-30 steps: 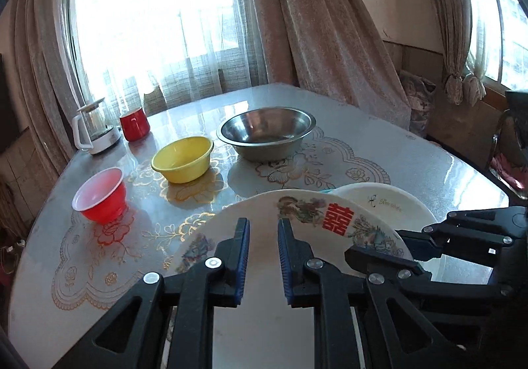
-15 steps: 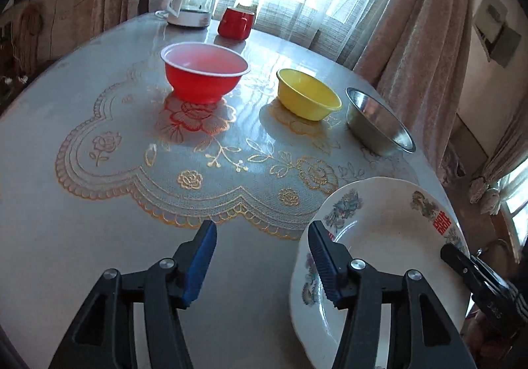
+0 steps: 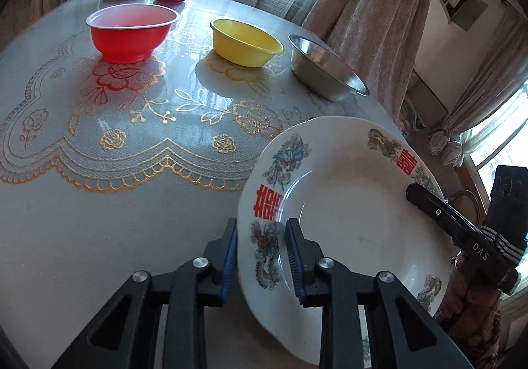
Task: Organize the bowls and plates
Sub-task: 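Lower the dragon-print plate onto the floral dish stack with the right gripper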
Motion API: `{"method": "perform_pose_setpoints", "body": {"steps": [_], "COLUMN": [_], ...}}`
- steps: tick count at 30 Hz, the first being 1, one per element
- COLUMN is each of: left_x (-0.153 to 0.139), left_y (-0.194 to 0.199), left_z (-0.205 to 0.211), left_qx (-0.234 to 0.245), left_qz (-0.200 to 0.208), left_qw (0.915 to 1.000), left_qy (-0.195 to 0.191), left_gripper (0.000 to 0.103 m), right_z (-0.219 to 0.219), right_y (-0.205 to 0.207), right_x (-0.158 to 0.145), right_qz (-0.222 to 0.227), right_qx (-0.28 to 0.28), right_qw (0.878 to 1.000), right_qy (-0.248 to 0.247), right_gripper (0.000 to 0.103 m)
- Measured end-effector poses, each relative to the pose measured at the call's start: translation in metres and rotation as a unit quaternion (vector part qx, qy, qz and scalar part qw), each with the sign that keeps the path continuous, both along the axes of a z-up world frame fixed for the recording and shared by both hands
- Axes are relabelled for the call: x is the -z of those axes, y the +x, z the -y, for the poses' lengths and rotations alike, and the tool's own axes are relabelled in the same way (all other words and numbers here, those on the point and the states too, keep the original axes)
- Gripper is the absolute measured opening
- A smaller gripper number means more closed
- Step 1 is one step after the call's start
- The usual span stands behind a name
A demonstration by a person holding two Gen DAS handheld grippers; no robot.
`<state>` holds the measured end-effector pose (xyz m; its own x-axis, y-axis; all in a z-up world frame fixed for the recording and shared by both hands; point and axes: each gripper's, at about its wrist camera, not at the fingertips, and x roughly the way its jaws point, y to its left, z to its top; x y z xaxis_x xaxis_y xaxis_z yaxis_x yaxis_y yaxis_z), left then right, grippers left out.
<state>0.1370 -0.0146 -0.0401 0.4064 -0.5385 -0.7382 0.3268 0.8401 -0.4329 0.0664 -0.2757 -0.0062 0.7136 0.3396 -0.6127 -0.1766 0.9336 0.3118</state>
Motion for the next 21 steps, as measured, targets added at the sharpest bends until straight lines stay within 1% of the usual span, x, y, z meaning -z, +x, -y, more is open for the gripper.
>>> {"method": "perform_pose_setpoints", "body": {"steps": [1,3,5,8,11,13,15,18,21], "left_x": [0.0,-0.002,-0.008,-0.023,-0.041,-0.049,-0.054,-0.055,-0.053], "left_y": [0.0,0.0,-0.002,-0.005,-0.005,-0.002,0.004,0.016,0.022], "left_z": [0.0,-0.002,0.0,0.004,0.014,0.026,0.04,0.066,0.092], "left_qx": [-0.005,-0.016,-0.024,-0.024,-0.016,-0.007,0.001,0.014,0.027], "left_qz": [-0.005,-0.012,0.001,0.017,0.036,0.045,0.044,0.036,0.032], "left_qw": [1.0,0.9996,0.9997,0.9995,0.9992,0.9989,0.9989,0.9991,0.9991], "left_qy": [-0.006,-0.019,-0.01,-0.014,-0.008,-0.009,-0.013,-0.016,-0.007], "left_gripper": [0.027,0.026,0.026,0.026,0.026,0.026,0.026,0.026,0.026], "right_z": [-0.001,-0.003,-0.005,0.009,0.02,0.03,0.042,0.066,0.09], "right_y": [0.001,0.002,0.003,0.005,0.0,-0.004,-0.006,-0.006,-0.009], "right_x": [0.001,0.003,0.004,0.009,0.005,0.0,-0.005,-0.002,0.006], "right_qz": [-0.002,-0.011,-0.016,-0.037,-0.035,-0.026,-0.019,-0.018,-0.021], "right_qx": [0.001,-0.006,0.001,0.01,0.018,0.03,0.046,0.075,0.101], "right_qw": [1.0,1.0,1.0,0.998,0.996,0.995,0.995,0.991,0.987], "right_qy": [0.0,0.01,0.007,0.056,0.08,0.088,0.091,0.112,0.123], "right_gripper": [0.017,0.011,0.012,0.012,0.012,0.012,0.012,0.012,0.012]}}
